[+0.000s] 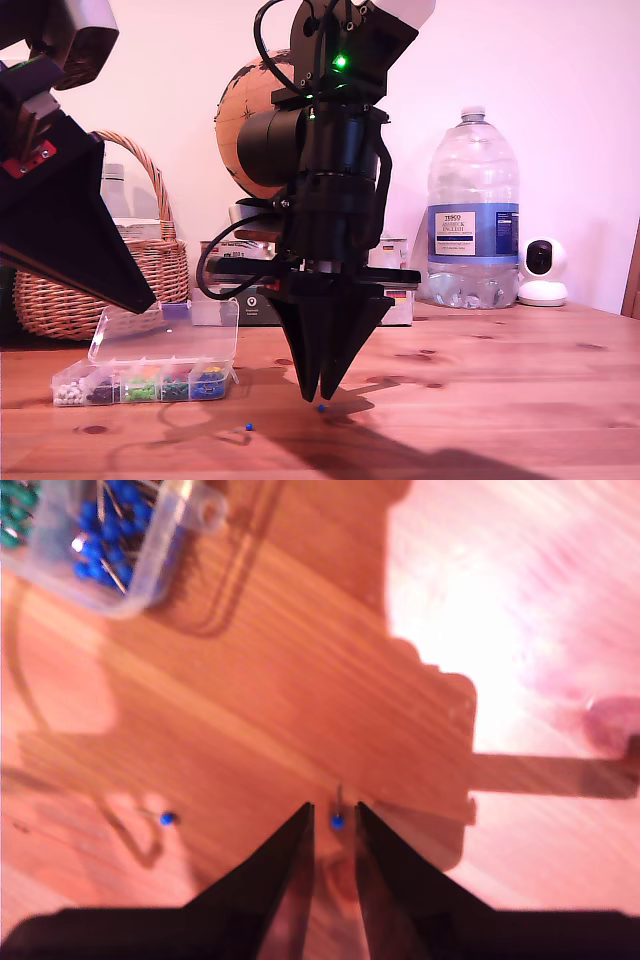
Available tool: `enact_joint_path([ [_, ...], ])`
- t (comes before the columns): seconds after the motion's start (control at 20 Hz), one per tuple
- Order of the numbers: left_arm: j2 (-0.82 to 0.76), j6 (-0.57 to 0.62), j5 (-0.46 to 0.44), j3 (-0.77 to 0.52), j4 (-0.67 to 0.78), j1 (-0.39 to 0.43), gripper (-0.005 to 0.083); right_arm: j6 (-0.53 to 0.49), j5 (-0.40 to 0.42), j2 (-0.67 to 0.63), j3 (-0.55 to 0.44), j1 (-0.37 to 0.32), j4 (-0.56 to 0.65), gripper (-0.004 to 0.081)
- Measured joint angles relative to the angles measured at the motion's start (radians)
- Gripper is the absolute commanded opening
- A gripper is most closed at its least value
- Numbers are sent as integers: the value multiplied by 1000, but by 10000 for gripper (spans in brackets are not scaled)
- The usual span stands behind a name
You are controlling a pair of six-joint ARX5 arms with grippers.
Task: Sort the loose pins on the table into their correct compartments
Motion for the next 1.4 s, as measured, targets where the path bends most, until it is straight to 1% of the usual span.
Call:
enact_joint_path([
  [1.4, 0, 0, 2, 0, -6, 0, -21, -2, 9, 16, 2, 3, -18, 105],
])
